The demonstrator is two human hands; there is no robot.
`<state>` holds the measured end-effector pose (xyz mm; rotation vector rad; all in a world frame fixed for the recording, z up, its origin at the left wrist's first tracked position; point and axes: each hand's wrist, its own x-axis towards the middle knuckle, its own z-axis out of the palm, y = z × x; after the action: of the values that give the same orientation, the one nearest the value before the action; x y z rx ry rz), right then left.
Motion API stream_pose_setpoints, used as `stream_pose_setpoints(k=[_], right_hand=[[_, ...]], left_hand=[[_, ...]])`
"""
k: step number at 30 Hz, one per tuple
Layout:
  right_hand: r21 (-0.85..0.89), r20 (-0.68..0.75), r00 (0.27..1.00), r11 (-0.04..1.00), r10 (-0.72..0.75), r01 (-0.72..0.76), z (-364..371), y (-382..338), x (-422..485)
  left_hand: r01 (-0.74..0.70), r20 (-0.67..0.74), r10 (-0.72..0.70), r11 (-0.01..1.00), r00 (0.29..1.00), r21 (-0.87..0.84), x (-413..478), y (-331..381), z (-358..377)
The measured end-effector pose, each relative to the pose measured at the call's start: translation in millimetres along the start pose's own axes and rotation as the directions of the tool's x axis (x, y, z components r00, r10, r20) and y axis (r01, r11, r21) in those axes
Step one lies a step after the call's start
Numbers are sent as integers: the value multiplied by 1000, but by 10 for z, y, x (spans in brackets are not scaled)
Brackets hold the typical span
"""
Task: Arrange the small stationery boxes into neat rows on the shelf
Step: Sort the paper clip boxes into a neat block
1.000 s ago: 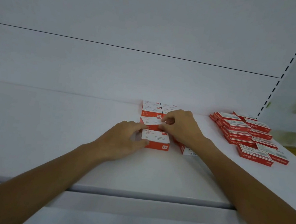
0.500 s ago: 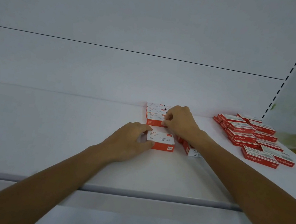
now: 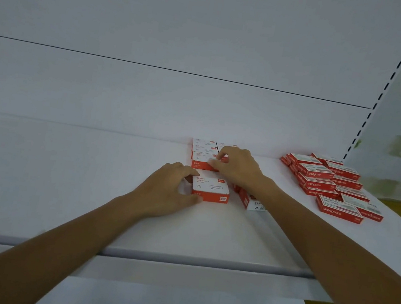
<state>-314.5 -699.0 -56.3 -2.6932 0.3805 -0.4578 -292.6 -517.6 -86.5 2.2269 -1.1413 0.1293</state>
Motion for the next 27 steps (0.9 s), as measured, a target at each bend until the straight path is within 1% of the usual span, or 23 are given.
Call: stream_pose_setpoints(k=[2, 3, 6, 9, 11, 13, 15, 16, 18, 20, 22, 24, 26, 27], right_hand=[[105, -23, 1000, 994, -10, 12, -51, 35, -72], [99, -37, 999, 995, -15, 18, -73, 73, -116], [-46, -17, 1000, 999, -13, 12, -129, 197, -249], [-78, 3, 1000, 997, -4, 4, -160, 268, -332], [-102, 12, 1000, 994, -26, 27, -159, 262, -376], [-56, -60, 993, 994, -99, 96, -167, 252, -422], [52, -168, 968, 978, -189, 200, -218, 227, -474], [104, -181, 955, 961, -234, 255, -251, 207, -494], [158, -121, 944, 933, -307, 324, -305, 158, -529], [130, -87, 923, 914, -375, 384, -316, 137, -536], [130, -142, 903, 896, -406, 424, -344, 140, -525], [133, -236, 883, 887, -405, 442, -380, 146, -511], [135, -353, 855, 884, -380, 448, -404, 164, -486], [143, -395, 846, 886, -359, 442, -419, 175, -475]], left_hand=[[4, -4, -4, 1000, 1000, 0, 1, -3, -9], [4, -7, -4, 1000, 1000, 3, 1, 2, -14], [-10, -20, 10, 1000, 1000, -5, -1, 26, -34], [-34, -31, 34, 999, 999, -7, -23, 63, -48], [-49, -55, 48, 999, 997, -15, -50, 72, -58], [-58, -81, 55, 998, 995, -34, -68, 85, -70], [-60, -106, 55, 998, 993, -35, -52, 108, -78], [-59, -123, 55, 998, 991, -26, -31, 123, -85], [-65, -164, 60, 997, 985, -30, 24, 153, -105], [-81, -194, 69, 995, 979, -57, 65, 194, -125], [-72, -243, 49, 994, 969, -87, 87, 256, -135], [-41, -334, -11, 988, 942, -147, 93, 329, -125], [-41, -404, -43, 980, 914, -196, 100, 409, -96], [-44, -412, -51, 975, 910, -216, 100, 454, -74]])
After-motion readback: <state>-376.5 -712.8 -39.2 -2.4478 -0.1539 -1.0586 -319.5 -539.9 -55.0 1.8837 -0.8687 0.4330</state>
